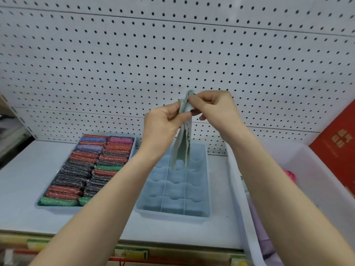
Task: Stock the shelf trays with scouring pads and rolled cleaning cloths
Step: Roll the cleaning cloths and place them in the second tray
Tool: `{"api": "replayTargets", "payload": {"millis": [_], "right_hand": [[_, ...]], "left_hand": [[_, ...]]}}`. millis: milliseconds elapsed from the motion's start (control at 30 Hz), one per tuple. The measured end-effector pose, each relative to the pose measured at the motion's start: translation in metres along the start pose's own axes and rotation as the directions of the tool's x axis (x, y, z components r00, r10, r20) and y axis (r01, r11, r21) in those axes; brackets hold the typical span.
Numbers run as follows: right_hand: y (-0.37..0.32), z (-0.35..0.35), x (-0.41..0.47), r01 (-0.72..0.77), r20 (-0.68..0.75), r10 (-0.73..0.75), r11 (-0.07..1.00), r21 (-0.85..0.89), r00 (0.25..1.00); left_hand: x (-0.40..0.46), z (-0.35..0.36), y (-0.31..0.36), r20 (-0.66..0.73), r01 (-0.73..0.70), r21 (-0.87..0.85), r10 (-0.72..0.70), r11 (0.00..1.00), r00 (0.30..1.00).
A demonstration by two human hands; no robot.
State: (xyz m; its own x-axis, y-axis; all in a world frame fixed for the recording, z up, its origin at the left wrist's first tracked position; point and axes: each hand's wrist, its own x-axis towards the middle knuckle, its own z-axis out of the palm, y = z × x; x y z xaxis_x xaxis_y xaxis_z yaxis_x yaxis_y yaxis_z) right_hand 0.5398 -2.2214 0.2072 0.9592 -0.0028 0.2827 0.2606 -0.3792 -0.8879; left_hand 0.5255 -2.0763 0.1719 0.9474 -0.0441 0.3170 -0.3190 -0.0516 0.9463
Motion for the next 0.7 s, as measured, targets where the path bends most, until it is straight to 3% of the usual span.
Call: {"api": "replayTargets", "payload": {"millis": [100,233,300,367,433,567,700], "right_hand": [[0.001,-0.007,-0.004,-0.021,0.123,0.015,0.999,0.044,0.992],[0.022,-0.024,-0.011,-0.014,0.042,0.005,0.975,0.220,0.999],[0.039,-0.026,-0.016,-0.092,0.215,0.051,0.979,0.184,0.975],[0.051,-0.020,-0.023,-0.133,0.430,0.051,0.978,0.162,0.901],[0.053,-0.012,-0.028,-0.163,0.494,0.022,0.956,0.245,0.869],[0.049,0.003,-0.029,-0.202,0.379,0.054,0.910,0.363,0.924],[0.061,0.011,-0.030,-0.280,0.268,0.192,0.896,0.345,0.944]], "left_hand": [[0.000,-0.004,0.002,-0.062,-0.014,0.022,0.015,1.000,0.998],[0.003,-0.013,0.004,-0.070,0.020,0.006,-0.020,1.000,0.997],[0.007,-0.019,0.008,-0.034,0.062,-0.093,-0.066,0.994,0.997],[0.010,-0.023,0.015,0.009,0.098,-0.175,-0.098,0.980,0.995],[0.014,-0.027,0.019,0.032,0.125,-0.229,-0.121,0.965,0.992],[0.020,-0.032,0.015,0.024,0.240,-0.349,-0.247,0.906,0.969],[-0.004,-0.033,-0.022,0.267,0.490,-0.118,-0.448,0.864,0.853]]}}
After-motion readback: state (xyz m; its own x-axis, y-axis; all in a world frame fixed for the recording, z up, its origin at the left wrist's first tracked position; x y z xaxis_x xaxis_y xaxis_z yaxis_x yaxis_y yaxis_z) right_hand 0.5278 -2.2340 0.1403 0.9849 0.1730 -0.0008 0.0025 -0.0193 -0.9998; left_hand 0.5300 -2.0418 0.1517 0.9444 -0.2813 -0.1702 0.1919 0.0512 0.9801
